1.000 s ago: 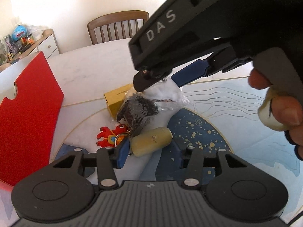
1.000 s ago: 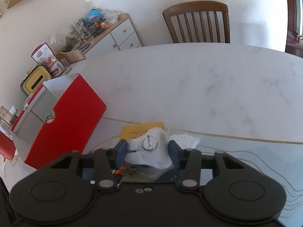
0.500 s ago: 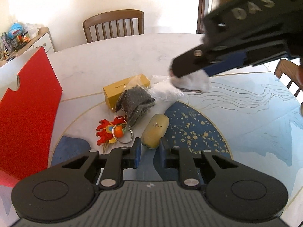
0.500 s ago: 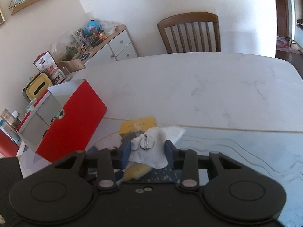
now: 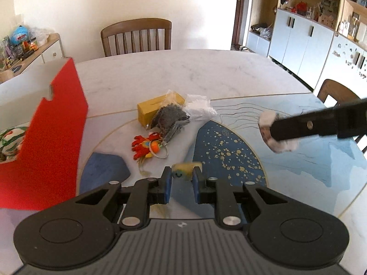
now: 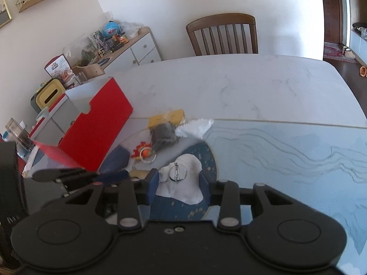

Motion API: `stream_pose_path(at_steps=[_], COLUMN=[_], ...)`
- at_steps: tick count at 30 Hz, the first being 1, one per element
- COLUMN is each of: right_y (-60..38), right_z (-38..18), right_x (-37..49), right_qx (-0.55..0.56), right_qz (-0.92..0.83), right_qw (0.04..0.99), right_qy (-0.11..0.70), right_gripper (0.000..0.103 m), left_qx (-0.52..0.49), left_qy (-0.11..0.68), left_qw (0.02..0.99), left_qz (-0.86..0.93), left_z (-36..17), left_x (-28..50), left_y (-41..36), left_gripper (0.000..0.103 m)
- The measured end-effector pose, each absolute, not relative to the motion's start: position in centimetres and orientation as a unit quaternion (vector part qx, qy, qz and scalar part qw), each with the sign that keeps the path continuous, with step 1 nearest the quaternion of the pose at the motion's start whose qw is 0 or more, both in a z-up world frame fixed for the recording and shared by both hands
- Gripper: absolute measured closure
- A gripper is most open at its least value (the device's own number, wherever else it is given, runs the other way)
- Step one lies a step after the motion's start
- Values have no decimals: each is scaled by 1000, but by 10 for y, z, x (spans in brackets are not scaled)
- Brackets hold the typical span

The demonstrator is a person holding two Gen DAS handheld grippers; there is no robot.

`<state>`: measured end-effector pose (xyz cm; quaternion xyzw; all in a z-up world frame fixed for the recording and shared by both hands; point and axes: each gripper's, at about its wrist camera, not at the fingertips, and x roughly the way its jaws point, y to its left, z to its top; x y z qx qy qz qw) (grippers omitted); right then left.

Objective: Organize objects
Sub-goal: 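Grasp the beige soap bar with the left tool while the right grasps the white cloth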

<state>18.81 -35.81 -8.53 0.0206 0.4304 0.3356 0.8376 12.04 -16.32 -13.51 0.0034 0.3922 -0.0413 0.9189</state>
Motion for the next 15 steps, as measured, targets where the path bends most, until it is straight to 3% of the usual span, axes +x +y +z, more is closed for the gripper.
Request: stream_pose_path(at_steps=[9,10,15], right_y=[-344,-341,-323], right_z=[-77,-75,-67], right_x=[156,153,143], right_qx=[8,6,-4], right_qz=[349,350,357], right_qw=[834,834,835], right_qy=[427,426,418], right_gripper=[66,66,66], left_qx=[-22,-26,-16], left_qy=[389,388,373], left_qw=[920,920,926], left_qz=[-46,-45,-48], left_z=[-115,-112,-100], left_x=[89,86,78], left_y=[-132,-128,-109], left_gripper=[87,97,98])
